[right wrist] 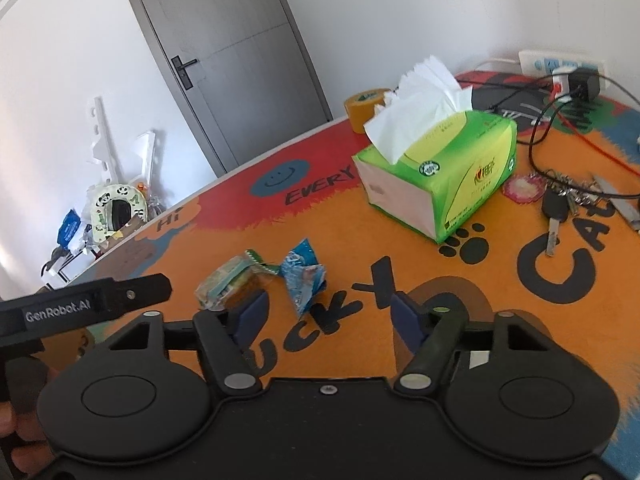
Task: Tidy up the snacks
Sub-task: 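Move both grippers back toward the green and blue packets, then grasp the green-wrapped cake with the left gripper while the right gripper grasps the blue packet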
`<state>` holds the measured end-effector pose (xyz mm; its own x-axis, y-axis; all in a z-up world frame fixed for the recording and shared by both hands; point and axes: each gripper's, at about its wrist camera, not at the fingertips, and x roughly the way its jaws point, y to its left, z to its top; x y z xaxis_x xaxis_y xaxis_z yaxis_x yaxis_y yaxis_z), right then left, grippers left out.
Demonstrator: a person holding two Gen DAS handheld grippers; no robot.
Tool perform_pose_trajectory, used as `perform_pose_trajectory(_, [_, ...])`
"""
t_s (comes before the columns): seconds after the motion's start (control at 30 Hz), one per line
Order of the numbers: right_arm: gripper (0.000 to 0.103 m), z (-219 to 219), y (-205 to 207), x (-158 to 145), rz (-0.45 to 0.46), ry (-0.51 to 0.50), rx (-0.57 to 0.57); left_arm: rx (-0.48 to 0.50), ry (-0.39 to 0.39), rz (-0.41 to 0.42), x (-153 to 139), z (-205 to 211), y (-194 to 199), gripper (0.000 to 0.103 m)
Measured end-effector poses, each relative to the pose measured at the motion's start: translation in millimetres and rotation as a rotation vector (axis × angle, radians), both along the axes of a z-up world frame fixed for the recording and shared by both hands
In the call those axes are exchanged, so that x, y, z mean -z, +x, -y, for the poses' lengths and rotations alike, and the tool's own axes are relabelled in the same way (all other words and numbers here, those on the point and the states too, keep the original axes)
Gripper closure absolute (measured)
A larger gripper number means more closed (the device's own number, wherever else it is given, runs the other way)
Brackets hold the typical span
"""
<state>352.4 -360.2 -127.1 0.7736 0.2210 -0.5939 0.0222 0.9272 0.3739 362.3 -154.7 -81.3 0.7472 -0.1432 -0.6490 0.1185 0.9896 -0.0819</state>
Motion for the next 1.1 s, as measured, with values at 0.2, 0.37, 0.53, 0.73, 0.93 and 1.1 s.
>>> perform_pose_trajectory(0.2, [0.041,2,14,8,-0.007,0.023,-0.015,0.021,0.030,-0.025,20,13,22,0.013])
perform_pose_trajectory(0.37, [0.040,1,21,9,0.004,0.035,-0.020,0.024,0.056,-0.029,34,20,40,0.014])
perform_pose_trajectory(0.53, [0.040,0,29,11,0.006,0.051,-0.029,0.036,0.055,-0.038,47,23,52,0.014])
perform_pose_trajectory(0.73, [0.040,-6,38,11,0.010,0.051,-0.038,0.045,0.046,-0.029,54,24,56,0.039])
perform_pose_trajectory(0.93, [0.040,-12,48,13,0.006,0.042,-0.038,0.040,0.045,-0.011,53,18,54,0.056])
perform_pose_trajectory(1.1, [0.040,-17,55,16,0.002,0.026,-0.048,0.023,0.033,-0.020,51,10,47,0.056])
